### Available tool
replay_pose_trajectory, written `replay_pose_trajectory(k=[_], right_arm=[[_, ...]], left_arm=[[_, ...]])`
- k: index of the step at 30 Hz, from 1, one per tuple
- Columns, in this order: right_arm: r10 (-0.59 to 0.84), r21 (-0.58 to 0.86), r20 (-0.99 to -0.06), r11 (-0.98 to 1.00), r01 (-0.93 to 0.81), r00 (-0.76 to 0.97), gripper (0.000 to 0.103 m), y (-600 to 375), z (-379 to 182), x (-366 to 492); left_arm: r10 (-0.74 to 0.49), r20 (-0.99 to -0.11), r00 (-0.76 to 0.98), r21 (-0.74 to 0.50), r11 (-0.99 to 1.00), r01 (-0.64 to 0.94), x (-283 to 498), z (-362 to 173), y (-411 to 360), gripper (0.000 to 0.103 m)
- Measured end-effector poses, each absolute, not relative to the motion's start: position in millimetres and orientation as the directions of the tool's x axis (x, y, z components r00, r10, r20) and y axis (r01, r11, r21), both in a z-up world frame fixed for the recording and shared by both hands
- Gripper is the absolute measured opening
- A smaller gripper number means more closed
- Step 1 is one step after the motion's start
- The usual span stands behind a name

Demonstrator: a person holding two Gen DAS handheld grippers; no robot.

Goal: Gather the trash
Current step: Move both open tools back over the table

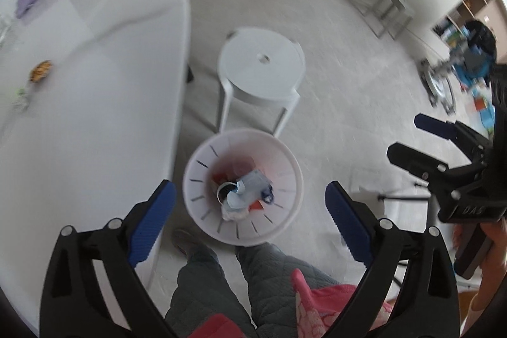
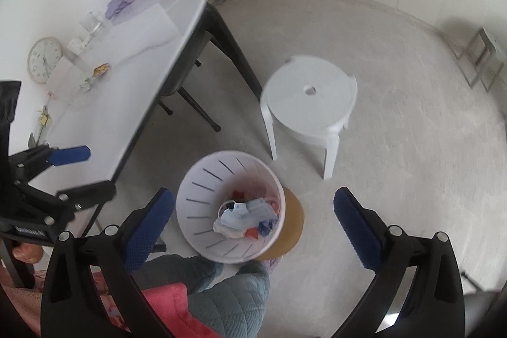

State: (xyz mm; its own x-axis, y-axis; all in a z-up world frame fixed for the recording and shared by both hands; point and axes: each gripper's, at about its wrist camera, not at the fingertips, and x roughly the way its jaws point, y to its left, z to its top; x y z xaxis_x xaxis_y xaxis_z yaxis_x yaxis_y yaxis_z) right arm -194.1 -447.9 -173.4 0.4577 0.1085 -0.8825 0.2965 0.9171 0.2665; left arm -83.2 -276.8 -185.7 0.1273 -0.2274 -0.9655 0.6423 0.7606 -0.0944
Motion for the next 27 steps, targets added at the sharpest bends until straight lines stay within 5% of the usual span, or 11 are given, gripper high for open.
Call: replay_pose_trajectory(k=[14,27], right_arm=[[0.245,0.247,-0.777,0.966,-0.076,0.580,0.101,-350.0,-105.4,-61.0],[0.294,0.278,-0.807,0.954,-0.109,0.513,0.101,-270.6,-110.0,37.3]], left_arm=[[-0.103,-0.899,0.425,0.010,0.967,0.256,25.5,-131.0,-139.6,0.095],[-0.041,-0.922,0.385,0.006,0.993,0.120,126.8,-170.3,-47.8,0.095]])
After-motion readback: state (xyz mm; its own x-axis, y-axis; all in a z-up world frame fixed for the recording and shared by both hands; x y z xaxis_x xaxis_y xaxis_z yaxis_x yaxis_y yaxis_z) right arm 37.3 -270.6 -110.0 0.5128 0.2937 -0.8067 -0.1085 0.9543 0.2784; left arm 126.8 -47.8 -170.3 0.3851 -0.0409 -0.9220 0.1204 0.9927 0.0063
